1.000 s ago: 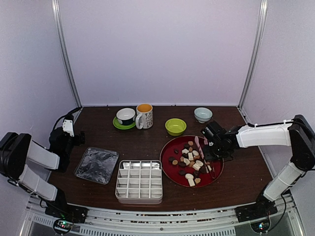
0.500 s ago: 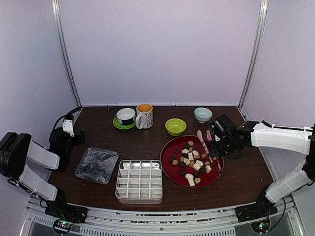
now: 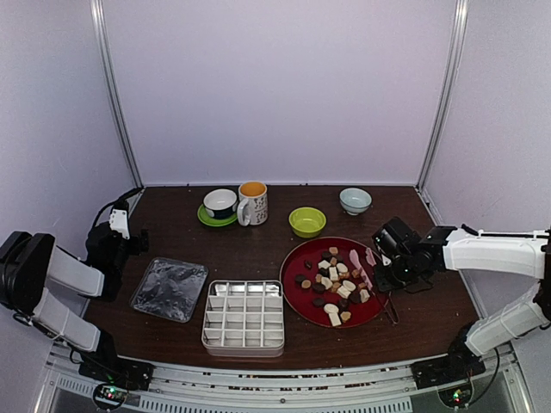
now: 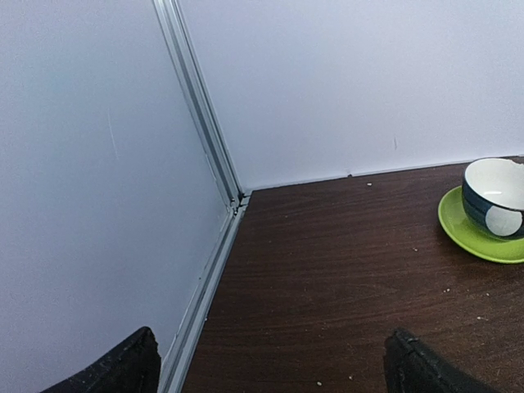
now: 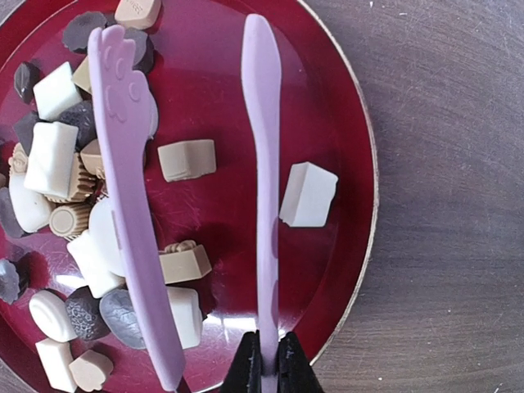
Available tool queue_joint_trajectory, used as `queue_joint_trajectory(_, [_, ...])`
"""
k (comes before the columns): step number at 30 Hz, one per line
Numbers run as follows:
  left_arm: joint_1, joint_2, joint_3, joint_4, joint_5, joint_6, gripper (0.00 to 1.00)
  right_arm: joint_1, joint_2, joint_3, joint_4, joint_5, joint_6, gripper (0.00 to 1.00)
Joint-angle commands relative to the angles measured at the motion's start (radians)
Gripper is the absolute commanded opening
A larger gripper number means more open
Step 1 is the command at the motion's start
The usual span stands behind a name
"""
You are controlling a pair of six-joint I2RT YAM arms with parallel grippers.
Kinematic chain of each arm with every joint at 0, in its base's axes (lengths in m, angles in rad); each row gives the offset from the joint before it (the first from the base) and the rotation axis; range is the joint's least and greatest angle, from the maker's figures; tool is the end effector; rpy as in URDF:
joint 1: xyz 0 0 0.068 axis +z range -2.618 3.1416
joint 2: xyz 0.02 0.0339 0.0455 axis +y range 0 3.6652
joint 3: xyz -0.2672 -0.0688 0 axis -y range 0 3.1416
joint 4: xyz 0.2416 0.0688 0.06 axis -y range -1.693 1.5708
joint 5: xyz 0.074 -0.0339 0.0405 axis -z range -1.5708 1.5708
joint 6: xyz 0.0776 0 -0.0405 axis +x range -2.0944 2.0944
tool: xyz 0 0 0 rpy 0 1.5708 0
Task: Pack the chocolate
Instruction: Move the clamp to the plate.
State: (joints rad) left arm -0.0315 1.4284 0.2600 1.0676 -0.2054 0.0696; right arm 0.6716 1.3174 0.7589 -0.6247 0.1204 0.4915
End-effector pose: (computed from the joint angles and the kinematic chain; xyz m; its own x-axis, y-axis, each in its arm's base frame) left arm 0.2815 0.0070 0.1641 -0.1123 0.0717 -0.9911 -0.1646 0.9823 0.0897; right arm 0.1990 0.1463 0.1552 -0.9137 -0.1278 -0.3857 -0.1712 0.9819 0.0803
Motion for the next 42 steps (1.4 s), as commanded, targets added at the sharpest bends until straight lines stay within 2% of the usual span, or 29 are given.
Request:
queue_joint_trajectory(1, [0.009, -0.001, 0.016, 0.024, -0.006, -0.001, 0.98, -0.006, 0.016, -0.026, 0.048, -0.012, -0.019, 0.00])
queue_joint_trajectory(9, [0.008, -0.003, 0.016, 0.025, -0.005, -0.001, 0.98, -0.006, 0.057, -0.067, 0.108, -0.019, -0.011, 0.02])
queue_joint_trajectory(15, [0.009, -0.002, 0.016, 0.024, -0.005, -0.001, 0.98, -0.006, 0.057, -0.080, 0.113, -0.021, -0.008, 0.12])
queue_joint_trajectory(19, [0.009, -0.002, 0.016, 0.023, -0.006, -0.001, 0.98, -0.006, 0.031, -0.079, 0.103, -0.005, -0.013, 0.21])
queue_joint_trajectory(28, [0.008, -0.002, 0.016, 0.023, -0.007, -0.001, 0.98, -0.006, -0.052, -0.094, 0.110, 0.026, -0.014, 0.48])
queue_joint_trajectory(34, [0.008, -0.002, 0.016, 0.024, -0.005, -0.001, 0.98, -0.006, -0.114, -0.137, 0.156, -0.029, -0.028, 0.74])
queue_joint_trajectory(42, [0.008, -0.002, 0.016, 0.023, -0.005, -0.001, 0.98, -0.006, -0.143, -0.176, 0.215, -0.090, -0.026, 0.87])
